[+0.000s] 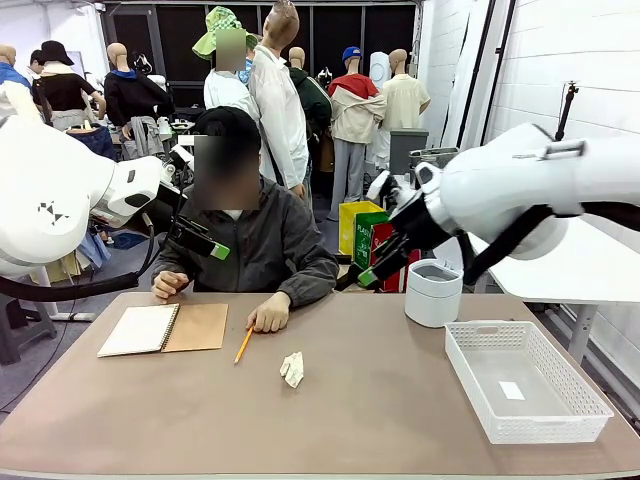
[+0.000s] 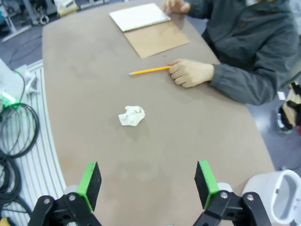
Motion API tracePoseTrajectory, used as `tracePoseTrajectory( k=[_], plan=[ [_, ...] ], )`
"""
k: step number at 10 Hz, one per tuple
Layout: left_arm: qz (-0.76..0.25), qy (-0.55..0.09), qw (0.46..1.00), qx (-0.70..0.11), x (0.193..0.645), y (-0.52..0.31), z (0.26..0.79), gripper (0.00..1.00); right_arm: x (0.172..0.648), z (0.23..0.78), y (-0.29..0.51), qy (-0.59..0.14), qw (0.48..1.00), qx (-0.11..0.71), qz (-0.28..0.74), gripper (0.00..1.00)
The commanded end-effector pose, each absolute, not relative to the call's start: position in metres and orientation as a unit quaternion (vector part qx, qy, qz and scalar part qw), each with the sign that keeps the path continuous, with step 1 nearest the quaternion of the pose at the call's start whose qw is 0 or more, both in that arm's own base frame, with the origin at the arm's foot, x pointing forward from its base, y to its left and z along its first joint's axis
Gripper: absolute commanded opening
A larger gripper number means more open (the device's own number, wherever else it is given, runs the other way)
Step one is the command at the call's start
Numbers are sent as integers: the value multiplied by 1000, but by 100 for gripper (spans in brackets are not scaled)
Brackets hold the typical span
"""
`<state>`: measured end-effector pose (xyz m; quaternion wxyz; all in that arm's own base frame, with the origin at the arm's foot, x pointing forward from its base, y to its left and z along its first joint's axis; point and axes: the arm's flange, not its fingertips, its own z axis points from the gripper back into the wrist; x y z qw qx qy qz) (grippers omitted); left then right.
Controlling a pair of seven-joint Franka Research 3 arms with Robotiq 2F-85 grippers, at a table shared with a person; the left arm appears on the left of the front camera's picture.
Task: Sort the paper based on its condition.
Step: If a person hands you a paper, place it in the Organizing basket , and if it's crumpled, put it in the Trash can.
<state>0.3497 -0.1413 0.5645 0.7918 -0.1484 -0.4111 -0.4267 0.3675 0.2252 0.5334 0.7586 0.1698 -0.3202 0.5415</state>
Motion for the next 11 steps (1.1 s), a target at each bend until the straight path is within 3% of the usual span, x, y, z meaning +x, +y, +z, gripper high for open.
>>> tracePoseTrajectory(
  k=[1,5,11],
  plan=[
    [-424,-408,794,-151,350,-141,564,100,383,526,247,-296,758,165,558,100],
    [-424,-408,794,-151,350,-141,564,100,392,494,280,-260,761,128,581,100],
    [-424,-408,794,-151,350,-141,564,100,386,492,278,-263,763,136,574,100]
  ],
)
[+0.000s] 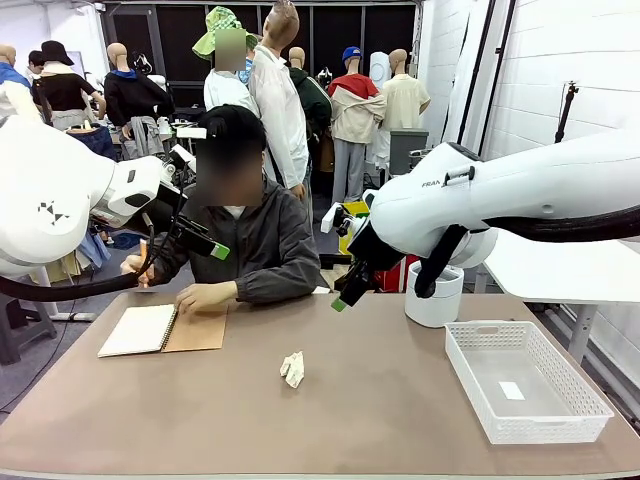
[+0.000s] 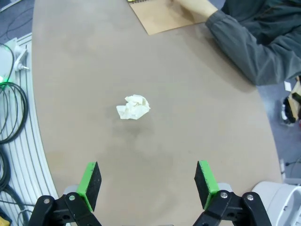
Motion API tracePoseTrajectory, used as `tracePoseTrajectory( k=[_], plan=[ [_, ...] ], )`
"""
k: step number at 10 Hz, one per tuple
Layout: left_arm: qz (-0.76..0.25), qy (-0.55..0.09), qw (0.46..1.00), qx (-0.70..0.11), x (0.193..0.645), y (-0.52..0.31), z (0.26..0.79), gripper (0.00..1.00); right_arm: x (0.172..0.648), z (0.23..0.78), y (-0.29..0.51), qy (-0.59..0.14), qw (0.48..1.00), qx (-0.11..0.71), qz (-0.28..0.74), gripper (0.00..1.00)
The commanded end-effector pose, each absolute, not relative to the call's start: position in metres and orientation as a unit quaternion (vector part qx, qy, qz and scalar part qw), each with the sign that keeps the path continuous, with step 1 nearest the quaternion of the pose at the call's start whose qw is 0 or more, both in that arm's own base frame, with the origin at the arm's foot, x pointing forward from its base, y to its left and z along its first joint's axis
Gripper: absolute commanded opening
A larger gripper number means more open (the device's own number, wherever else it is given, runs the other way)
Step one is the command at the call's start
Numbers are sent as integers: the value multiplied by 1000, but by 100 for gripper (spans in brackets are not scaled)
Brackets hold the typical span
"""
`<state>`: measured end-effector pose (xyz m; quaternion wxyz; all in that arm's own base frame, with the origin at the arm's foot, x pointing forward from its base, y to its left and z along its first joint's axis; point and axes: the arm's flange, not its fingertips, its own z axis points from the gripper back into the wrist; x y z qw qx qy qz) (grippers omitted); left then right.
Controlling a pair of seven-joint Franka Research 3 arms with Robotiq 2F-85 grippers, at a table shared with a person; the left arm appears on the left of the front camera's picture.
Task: Sort the paper based on its condition.
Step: If a person hands you a paper, place it in the Organizing basket , and if it's crumpled, put it in the Trash can.
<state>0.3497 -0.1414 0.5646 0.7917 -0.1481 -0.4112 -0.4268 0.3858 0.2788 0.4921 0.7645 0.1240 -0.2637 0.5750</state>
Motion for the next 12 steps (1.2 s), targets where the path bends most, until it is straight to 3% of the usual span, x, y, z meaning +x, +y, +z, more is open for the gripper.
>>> tracePoseTrajectory(
  k=[1,12],
  plan=[
    [-424,-408,794,-151,350,-141,564,100,386,492,279,-264,765,124,575,100],
    [-424,-408,794,-151,350,-141,564,100,452,388,406,-91,744,66,658,100]
  ],
)
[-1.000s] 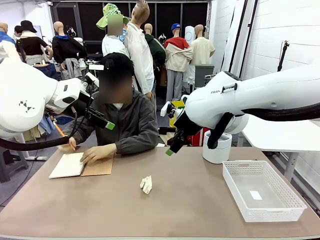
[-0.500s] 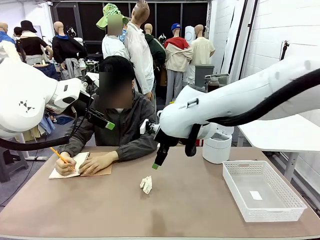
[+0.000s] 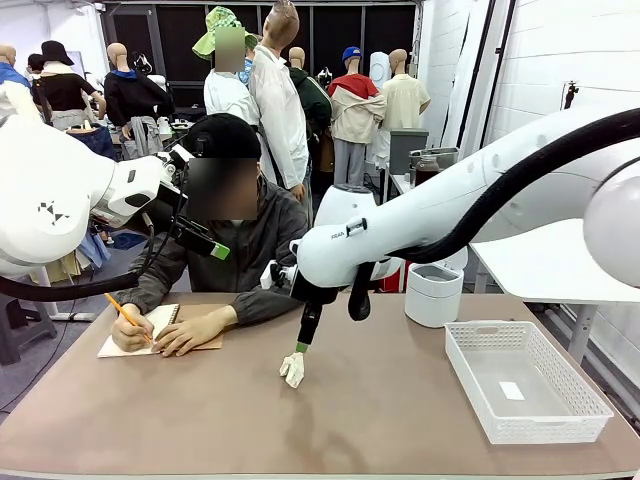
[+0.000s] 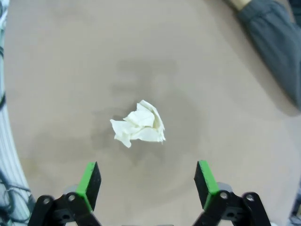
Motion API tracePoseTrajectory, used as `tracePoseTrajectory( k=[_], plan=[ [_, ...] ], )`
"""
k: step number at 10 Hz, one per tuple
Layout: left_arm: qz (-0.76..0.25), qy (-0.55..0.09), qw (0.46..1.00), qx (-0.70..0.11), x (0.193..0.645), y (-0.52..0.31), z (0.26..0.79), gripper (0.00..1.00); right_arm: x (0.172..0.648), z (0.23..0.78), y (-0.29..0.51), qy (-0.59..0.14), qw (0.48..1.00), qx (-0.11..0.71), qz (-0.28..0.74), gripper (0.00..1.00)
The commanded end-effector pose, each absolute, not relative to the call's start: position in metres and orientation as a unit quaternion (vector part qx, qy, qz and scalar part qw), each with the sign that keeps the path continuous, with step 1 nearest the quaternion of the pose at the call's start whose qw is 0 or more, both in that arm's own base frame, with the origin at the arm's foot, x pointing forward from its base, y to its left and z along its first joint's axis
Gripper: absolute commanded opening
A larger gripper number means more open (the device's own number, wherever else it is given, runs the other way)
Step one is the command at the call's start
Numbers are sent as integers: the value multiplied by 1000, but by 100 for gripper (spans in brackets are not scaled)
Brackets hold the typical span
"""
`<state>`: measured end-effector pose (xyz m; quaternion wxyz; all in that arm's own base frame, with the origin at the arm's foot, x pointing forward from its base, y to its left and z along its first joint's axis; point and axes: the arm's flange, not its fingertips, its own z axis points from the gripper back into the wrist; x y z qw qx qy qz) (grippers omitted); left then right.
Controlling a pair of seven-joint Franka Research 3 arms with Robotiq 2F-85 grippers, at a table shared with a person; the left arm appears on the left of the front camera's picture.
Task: Sort the paper based on its condition.
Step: If a person hands you a paper, place it in the Organizing basket , and if it's crumpled, put it in the Trash can.
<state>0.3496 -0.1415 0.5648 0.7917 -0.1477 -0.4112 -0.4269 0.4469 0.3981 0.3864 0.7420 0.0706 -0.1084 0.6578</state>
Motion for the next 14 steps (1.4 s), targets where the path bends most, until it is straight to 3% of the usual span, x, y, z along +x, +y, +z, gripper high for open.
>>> tracePoseTrajectory(
  k=[1,7,14],
  plan=[
    [-424,-408,794,-151,350,-141,564,100,452,381,410,-78,743,68,661,100],
    [-424,-408,794,-151,350,-141,564,100,448,351,428,-24,730,63,681,100],
    [-424,-408,794,-151,350,-141,564,100,452,338,446,-32,717,33,696,100]
  ],
)
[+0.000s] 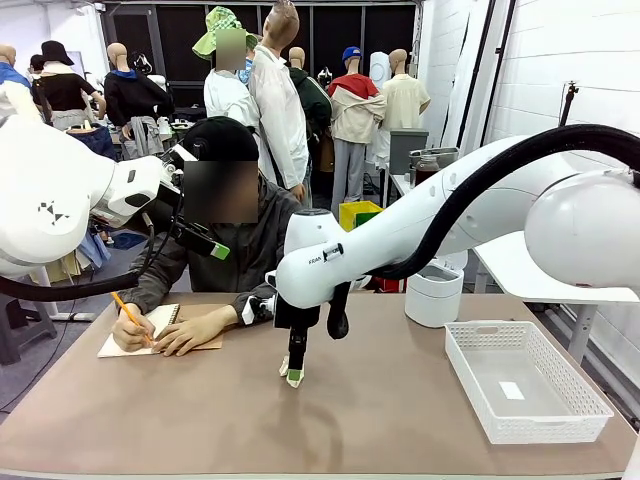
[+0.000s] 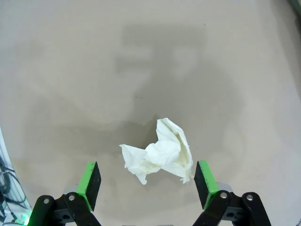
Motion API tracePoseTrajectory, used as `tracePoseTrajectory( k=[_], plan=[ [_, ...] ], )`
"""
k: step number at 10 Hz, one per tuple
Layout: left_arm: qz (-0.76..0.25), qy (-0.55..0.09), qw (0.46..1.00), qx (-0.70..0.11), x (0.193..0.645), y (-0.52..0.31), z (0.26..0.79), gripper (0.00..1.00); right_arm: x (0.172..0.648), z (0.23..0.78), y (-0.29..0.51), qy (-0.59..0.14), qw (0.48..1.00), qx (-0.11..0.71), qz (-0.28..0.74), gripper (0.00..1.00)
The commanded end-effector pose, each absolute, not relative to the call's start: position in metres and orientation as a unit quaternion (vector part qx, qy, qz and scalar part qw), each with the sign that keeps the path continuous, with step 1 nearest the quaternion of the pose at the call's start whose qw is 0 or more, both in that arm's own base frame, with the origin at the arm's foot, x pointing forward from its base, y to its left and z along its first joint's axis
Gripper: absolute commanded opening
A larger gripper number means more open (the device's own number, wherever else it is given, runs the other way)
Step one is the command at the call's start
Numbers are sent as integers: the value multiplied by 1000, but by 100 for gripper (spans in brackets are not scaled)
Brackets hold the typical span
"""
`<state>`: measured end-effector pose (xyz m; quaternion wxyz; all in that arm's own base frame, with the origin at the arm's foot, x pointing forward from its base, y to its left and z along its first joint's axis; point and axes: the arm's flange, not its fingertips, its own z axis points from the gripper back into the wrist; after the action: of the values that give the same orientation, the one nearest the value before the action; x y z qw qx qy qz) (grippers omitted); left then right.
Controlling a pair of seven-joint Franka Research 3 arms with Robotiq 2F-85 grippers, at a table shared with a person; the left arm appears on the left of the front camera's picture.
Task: Sort the paper based on its condition.
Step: If a person hands you a paper, place it in the Organizing basket , and if it's crumpled, put it in the Trash can.
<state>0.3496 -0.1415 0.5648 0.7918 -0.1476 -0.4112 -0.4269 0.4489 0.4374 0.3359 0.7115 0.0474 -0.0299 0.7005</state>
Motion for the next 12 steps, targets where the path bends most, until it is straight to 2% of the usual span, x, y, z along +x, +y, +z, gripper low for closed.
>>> tracePoseTrajectory(
  k=[1,9,10,11,12],
  plan=[
    [-424,-408,794,-151,350,-141,564,100,453,339,448,-35,716,29,697,100],
    [-424,-408,794,-151,350,-141,564,100,457,316,454,-12,706,17,708,100],
    [-424,-408,794,-151,350,-141,564,100,456,316,455,-13,712,20,702,95],
    [-424,-408,794,-151,350,-141,564,100,457,315,455,-15,708,26,705,75],
    [-424,-408,794,-151,350,-141,564,100,457,316,455,-14,710,34,703,75]
  ],
)
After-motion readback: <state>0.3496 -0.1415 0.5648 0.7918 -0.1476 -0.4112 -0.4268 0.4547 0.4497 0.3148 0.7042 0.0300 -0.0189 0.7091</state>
